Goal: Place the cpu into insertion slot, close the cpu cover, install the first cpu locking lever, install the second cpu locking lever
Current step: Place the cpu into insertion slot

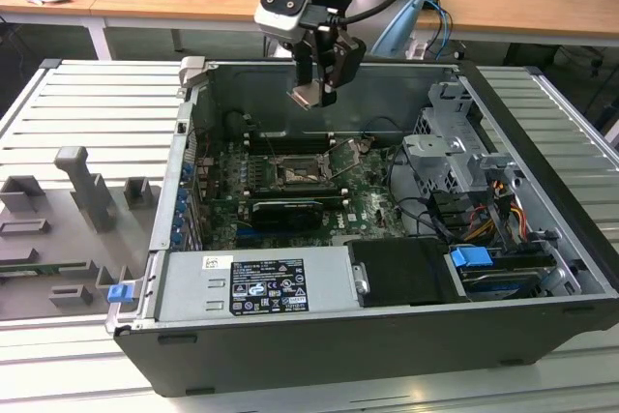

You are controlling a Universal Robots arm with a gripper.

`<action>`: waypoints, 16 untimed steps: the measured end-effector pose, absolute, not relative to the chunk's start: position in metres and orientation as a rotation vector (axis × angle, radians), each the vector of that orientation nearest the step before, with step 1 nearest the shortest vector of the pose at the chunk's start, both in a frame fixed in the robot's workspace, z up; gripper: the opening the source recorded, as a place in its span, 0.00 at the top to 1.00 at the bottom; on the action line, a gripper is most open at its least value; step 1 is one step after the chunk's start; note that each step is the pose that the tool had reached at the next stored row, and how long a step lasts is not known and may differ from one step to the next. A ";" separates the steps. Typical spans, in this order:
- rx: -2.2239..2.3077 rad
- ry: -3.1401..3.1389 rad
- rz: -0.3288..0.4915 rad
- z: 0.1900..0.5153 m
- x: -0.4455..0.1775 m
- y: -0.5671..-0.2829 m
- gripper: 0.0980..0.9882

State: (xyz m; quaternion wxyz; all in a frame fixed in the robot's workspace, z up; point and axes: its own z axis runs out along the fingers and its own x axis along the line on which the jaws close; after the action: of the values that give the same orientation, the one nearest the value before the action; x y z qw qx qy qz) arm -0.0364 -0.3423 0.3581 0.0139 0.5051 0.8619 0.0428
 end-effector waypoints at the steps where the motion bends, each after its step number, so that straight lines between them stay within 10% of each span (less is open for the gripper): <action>1: 1.578 2.681 0.133 0.358 -0.036 -0.342 0.52; 16: 1.765 2.554 0.129 0.356 -0.036 -0.342 0.52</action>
State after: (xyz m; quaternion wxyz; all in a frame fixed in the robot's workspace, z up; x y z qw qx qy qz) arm -0.0364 -0.3421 0.3562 0.0171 0.5678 0.8219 0.0416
